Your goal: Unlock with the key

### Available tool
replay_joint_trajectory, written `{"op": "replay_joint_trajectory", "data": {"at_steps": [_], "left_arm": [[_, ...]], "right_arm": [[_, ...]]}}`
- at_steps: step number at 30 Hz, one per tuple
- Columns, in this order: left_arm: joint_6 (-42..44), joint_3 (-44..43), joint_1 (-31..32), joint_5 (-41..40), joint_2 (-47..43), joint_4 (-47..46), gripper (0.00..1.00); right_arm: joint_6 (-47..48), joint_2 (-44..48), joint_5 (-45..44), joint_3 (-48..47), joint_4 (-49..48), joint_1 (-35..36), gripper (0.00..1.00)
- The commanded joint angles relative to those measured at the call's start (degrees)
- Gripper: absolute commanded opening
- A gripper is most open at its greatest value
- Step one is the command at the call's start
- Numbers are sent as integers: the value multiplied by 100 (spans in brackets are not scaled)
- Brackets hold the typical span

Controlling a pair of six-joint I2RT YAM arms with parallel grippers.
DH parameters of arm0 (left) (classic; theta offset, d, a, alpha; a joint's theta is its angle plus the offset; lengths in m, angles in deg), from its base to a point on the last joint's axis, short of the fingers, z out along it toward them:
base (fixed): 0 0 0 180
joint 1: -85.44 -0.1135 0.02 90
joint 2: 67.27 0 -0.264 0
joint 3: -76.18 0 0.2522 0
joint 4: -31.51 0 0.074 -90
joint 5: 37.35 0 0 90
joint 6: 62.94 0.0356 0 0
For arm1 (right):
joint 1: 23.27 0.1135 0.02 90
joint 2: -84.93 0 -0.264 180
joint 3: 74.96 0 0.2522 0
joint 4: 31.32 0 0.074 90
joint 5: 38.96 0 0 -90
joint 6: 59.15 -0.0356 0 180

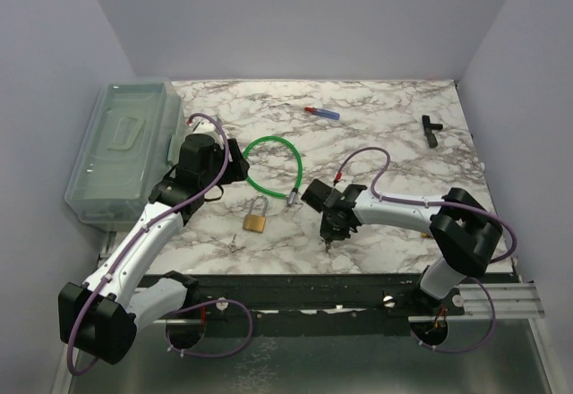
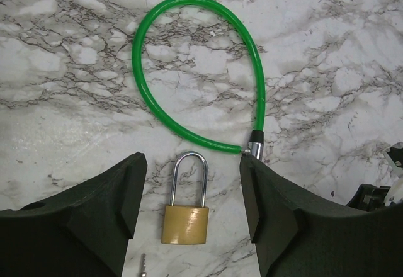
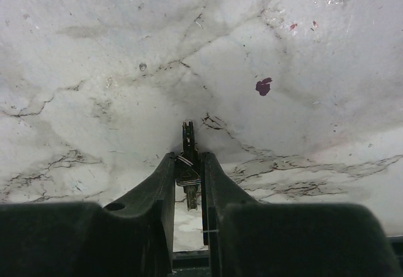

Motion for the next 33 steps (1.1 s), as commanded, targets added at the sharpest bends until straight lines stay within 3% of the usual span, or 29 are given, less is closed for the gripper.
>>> {"op": "replay_joint_trajectory", "data": {"at_steps": [1,7,15,20,23,28,31,33], "left_arm": [[43,63,51,516,-88,-110,67],[-134,247,167,1295,-167,-532,66],[-1055,786,547,1429,-874,-1616,62],[-1460,1207,1257,880,-1046,-2053,62],[-1660,1721,2042,167,-1022,-2689,61],[-1229,2049,3318,-1062,-794,-3240,61],[-880,1757,3551,-1160,-747,-2849,60],[-488,1401,3569,-1231,-827,-2258,60]], "right_arm": [[-301,159,-88,332,31,76,0],[-583,708,-192,444,-160,76,0],[-1370,1351,-362,626,-520,72,0],[-1593,1811,-602,615,-479,68,0],[-1545,1952,-770,548,-380,67,0],[-1023,1807,-700,398,-148,67,0],[-823,1523,-503,195,426,71,16],[-617,1409,-210,182,503,83,36]]}}
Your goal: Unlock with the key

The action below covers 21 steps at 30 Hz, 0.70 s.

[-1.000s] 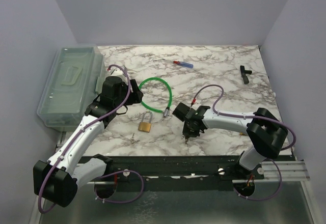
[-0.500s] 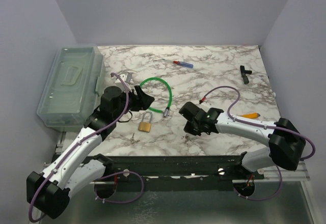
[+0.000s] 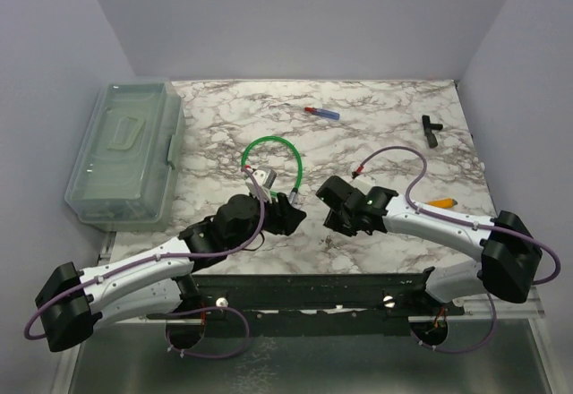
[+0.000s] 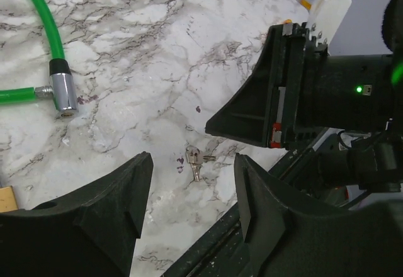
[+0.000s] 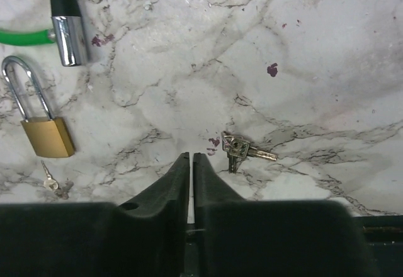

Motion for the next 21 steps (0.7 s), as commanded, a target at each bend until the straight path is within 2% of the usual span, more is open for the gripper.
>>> {"op": "replay_joint_trajectory", "data": {"at_steps": [1,3,6,10,16,21], "left_arm": [[909,-840,97,-769,-169,730,60],[1489,-1210,96,-978,-273,1335,60],[2136,-1552,92,-1438,-438,1948,64],[2366,-1275,91,-1877,-804,2048,65],[2313,-1011,98,-1960,-1201,2113,65],[2321,-961,96,-1895,-1122,2191,65]], "right_arm": [[514,-262,352,-161,510,68,43],[799,-288,555,-55,294,115,53],[1137,-483,569,-82,223,146,60],[1485,-1007,310,-331,443,155,60],[1928,-1634,257,-437,371,155,58],[2221,-2020,272,-478,217,155,52]]}}
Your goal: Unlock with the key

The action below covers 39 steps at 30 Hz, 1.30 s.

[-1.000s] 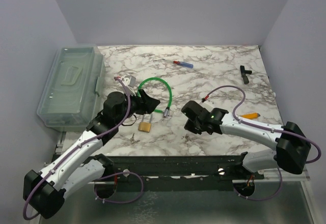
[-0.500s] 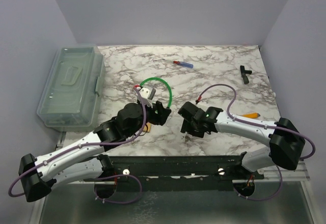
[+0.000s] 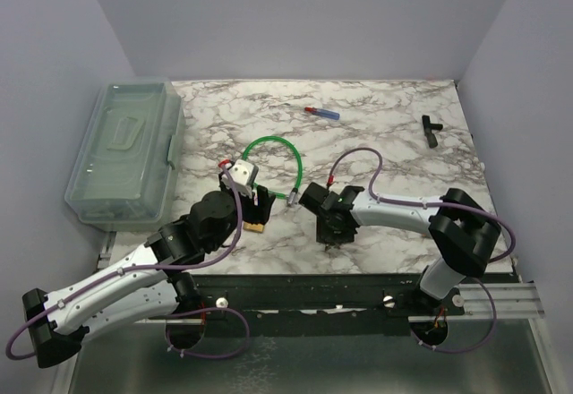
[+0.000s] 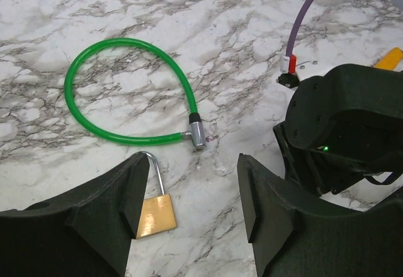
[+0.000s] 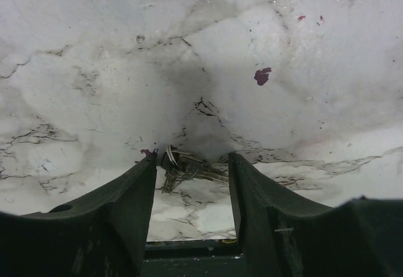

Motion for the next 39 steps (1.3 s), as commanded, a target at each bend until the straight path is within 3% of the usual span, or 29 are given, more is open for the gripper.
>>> {"op": "replay_joint_trajectory", "data": {"at_steps": [1,6,19,30,39], "left_arm": [[108,29,18,-114,90,189,65],[137,-57,14,-30,461,308,64],[24,-59,19,980,1084,355,65],[-598,-74,18,1680,869,-9,65],[-1246,64,25,1653,1145,-574,59]], "right_arm": [[379,-450,-153,-105,-9,41,51],[423,-660,-77,-109,-56,41,42],[200,-396,190,34,-328,41,1],[-191,282,125,322,-751,34,0],[-511,981,60,657,-1117,-12,0]]}}
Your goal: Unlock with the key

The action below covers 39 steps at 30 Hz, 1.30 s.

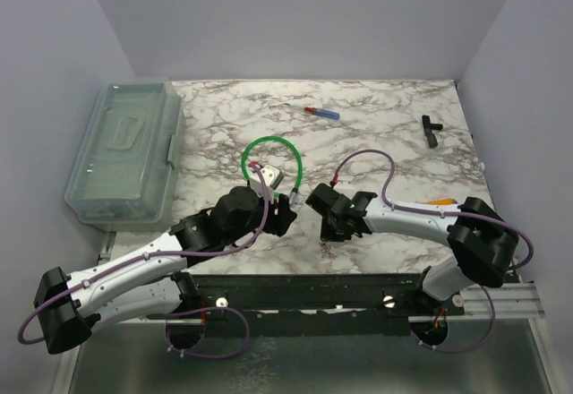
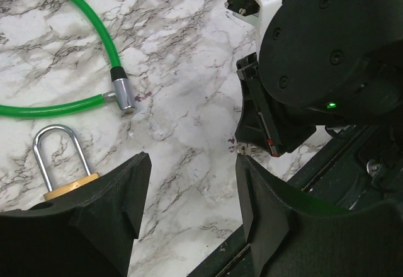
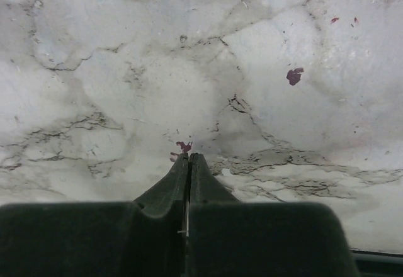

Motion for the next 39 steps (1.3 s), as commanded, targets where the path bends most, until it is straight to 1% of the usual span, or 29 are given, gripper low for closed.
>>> {"op": "replay_joint_trajectory", "data": {"at_steps": [1,3,8,13,16,20,24,28,31,34,39], "left_arm": [[-569,136,23,100,141,-561,58],[-738,321,31,-15,121,-845,56],[-936,898,60,-119,-84,-1679,55],[-962,1283,111,-36,-154,-2280,54],[-835,1502,165,74,-71,-2752,54],[-402,1842,178,503,64,-3567,53],[209,2097,176,1113,22,-4064,52],[756,2399,177,1565,-286,-4370,49],[1071,2714,190,1840,-491,-4874,49],[1318,2910,199,2170,-427,-5409,49],[1809,3070,203,2451,-69,-6167,49]], "right_arm": [[-275,419,-133,164,-304,-35,0],[-334,586,-142,238,-369,-70,0],[-439,928,-168,387,-455,-134,0],[-488,1248,-148,548,-523,-143,0],[-539,1445,-109,590,-575,-139,0],[-424,1866,58,701,-861,-143,0],[5,2336,325,784,-1173,-143,0],[216,2737,391,693,-1013,-143,0],[245,2920,441,543,-835,-143,0],[250,3028,588,392,-736,-143,0],[355,3160,953,187,-702,-143,0]]}}
